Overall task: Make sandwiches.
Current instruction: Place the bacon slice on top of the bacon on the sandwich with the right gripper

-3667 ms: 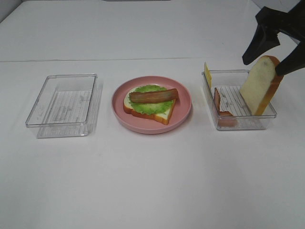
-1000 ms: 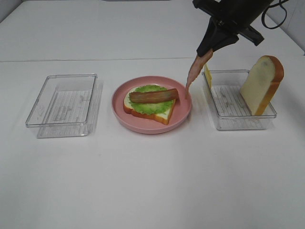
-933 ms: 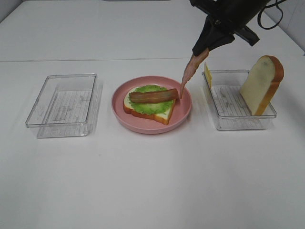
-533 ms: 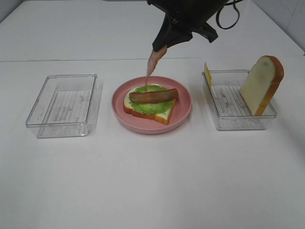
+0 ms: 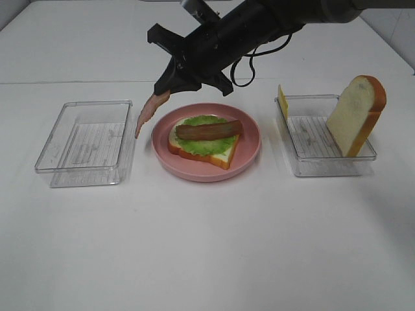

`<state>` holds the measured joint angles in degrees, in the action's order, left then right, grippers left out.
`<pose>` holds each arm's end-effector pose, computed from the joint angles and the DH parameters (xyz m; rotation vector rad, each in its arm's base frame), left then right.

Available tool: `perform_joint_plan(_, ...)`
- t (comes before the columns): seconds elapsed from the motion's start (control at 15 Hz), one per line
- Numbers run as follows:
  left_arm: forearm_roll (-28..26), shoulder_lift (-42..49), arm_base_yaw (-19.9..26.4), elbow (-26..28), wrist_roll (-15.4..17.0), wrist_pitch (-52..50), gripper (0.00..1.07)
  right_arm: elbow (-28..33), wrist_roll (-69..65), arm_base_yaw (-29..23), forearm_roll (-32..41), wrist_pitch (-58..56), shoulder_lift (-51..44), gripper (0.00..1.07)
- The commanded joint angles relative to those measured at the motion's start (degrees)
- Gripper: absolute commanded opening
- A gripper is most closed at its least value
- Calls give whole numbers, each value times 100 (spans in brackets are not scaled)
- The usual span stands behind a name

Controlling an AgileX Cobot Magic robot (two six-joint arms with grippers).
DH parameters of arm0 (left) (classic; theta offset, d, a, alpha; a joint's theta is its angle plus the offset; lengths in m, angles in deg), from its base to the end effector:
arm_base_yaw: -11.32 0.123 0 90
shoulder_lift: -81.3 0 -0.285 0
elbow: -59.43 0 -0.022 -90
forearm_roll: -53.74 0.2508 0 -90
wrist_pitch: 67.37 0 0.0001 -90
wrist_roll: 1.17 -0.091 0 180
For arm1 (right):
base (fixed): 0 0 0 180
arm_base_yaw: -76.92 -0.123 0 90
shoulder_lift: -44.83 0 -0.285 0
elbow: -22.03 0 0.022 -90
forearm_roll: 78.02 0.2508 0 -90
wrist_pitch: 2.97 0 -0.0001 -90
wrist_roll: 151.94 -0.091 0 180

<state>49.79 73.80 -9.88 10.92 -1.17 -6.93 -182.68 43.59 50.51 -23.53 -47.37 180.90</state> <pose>-0.0072 -0.0031 0.2782 0.3793 2.0095 -0.3145 0.4192 0.2661 0.1917 -0.2163 2.5921 1.1431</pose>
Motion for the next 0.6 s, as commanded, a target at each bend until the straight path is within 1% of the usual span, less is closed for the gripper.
perform_joint_plan(0.07,6,115,-34,-17,-34,-63,76,0,-34,29,-378,178,-29,0)
perform_joint_plan(0.13,6,115,-34,-17,-34,-63,76,0,-241,29,-607,201,-40,0)
perform_joint_plan(0.47,6,115,-34,-17,-34,-63,76,0,-1346,166,-2286,103,-57,0)
perform_joint_plan(0.53,6,115,-34,-17,-34,-63,76,0,-1432,166,-2452,74,-57,0)
perform_joint_plan(0.6,6,115,-34,-17,-34,-63,76,0,-1627,166,-2796,-29,-57,0)
